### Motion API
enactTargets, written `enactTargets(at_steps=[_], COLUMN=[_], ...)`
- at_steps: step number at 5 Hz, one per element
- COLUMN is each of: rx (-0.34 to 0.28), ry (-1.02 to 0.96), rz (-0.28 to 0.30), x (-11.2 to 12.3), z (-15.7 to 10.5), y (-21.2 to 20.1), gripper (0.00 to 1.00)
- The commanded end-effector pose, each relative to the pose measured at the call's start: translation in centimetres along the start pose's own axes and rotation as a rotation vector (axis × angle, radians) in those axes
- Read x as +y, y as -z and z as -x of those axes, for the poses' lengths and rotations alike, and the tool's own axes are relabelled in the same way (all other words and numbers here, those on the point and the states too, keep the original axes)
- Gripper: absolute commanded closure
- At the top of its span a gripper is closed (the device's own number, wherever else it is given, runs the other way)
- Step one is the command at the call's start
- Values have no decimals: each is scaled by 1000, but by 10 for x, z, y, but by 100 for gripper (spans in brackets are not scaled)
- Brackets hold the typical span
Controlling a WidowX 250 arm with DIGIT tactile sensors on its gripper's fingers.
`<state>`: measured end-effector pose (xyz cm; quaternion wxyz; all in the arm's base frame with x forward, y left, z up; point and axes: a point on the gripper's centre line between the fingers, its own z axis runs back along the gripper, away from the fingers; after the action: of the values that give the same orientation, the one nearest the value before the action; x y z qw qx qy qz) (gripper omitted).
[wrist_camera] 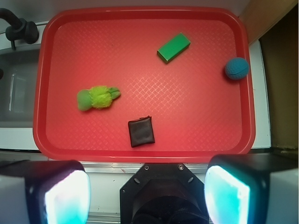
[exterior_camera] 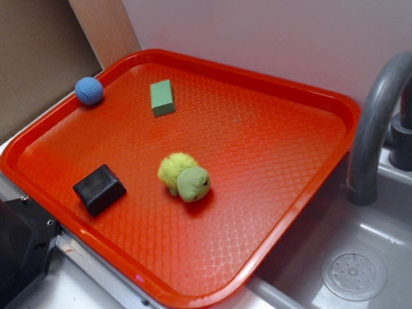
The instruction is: Grab the blue ball.
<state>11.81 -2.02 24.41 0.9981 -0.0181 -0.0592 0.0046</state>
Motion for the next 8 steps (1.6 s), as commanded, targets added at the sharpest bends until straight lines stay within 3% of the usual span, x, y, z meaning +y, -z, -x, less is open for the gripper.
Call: enactTargets(at_steps=[1,2,3,4,5,6,8], rx=[0,109,49,-67,-156,-155,-155], ry=[0,-226,-471,-681,-775,-751,-751], rz=[0,78,40,-19,-38,-96,-96], x=[0,36,80,113,137,151,151], z=[0,-27,-49,-51,-61,-67,-67], y=[0,42,76,107,138,149,149], gripper=[0,0,0,0,0,0,0])
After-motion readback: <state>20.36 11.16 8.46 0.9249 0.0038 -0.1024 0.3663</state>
